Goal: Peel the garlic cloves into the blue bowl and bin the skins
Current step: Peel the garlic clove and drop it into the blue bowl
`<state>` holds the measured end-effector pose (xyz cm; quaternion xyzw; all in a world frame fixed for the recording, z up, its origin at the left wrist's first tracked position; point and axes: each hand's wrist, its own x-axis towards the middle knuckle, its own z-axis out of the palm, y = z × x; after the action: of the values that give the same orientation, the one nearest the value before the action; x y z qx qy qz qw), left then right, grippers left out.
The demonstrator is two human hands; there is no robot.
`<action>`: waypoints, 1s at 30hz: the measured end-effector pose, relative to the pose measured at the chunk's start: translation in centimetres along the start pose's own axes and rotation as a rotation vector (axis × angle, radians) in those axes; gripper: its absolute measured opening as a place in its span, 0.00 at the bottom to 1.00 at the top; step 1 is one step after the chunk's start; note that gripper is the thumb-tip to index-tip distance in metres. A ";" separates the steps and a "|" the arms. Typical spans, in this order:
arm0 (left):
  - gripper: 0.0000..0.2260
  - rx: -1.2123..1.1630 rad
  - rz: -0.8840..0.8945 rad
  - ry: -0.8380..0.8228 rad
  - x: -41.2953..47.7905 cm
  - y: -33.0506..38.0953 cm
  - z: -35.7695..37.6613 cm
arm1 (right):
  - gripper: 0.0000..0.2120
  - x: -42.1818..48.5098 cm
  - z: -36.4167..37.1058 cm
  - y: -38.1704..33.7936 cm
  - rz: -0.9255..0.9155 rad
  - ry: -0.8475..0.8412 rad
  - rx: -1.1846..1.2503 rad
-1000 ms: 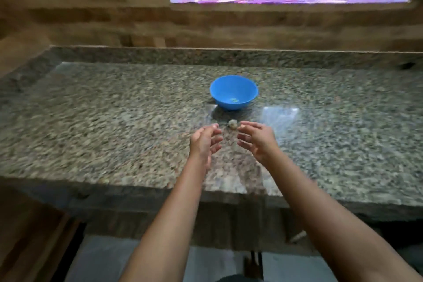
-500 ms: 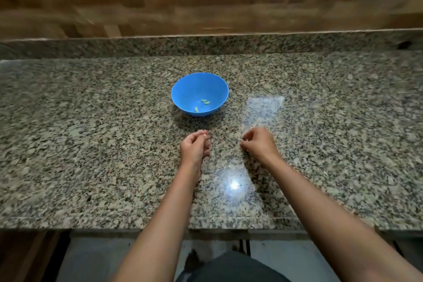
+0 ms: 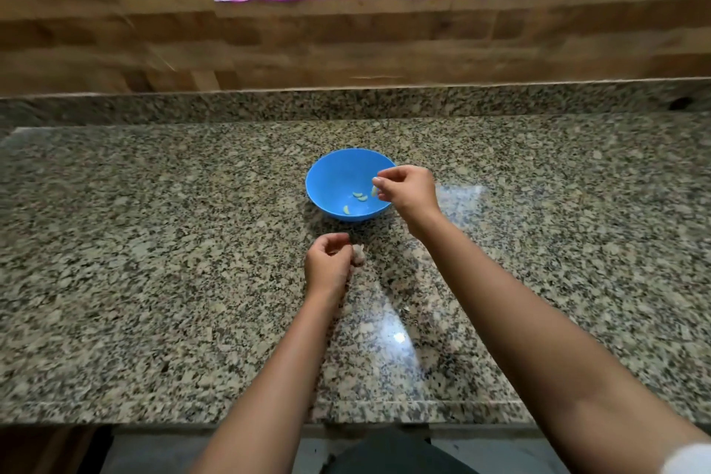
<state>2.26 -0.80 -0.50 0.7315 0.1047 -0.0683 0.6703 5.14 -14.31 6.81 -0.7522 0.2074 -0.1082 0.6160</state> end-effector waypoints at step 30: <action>0.10 -0.453 -0.251 -0.568 -0.9 1.2 -2.4 | 0.09 -8.3 -1.5 4.6 -0.208 -0.223 -0.247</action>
<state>1.61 1.39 1.09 0.4983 0.0162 -0.3250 0.8036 -3.70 -12.65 3.44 -0.8466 0.0709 -0.0612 0.5239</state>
